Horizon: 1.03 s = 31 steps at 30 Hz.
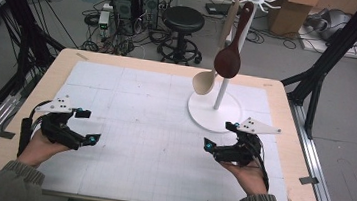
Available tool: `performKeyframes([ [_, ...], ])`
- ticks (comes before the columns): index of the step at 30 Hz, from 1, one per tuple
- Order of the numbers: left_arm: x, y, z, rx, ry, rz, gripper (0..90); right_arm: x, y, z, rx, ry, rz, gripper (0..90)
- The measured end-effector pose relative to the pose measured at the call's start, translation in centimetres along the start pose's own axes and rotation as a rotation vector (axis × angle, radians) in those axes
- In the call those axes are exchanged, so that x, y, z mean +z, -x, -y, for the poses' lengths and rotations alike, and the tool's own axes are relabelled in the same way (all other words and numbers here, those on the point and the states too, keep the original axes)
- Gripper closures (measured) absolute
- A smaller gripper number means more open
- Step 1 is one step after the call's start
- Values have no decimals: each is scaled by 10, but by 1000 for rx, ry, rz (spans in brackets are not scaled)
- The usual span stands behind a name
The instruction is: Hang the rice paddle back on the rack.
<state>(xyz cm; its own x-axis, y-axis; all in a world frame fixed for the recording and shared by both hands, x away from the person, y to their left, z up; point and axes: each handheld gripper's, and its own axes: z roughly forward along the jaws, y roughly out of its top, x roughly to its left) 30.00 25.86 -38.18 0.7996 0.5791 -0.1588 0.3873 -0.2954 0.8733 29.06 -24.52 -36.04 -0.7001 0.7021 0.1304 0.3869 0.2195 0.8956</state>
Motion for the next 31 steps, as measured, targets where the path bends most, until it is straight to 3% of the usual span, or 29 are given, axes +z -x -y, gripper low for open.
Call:
performKeyframes([
  [31, 7, 3, 3, 13, -41, 1, 17, -18, 2, 44, 52, 16, 18, 3],
])
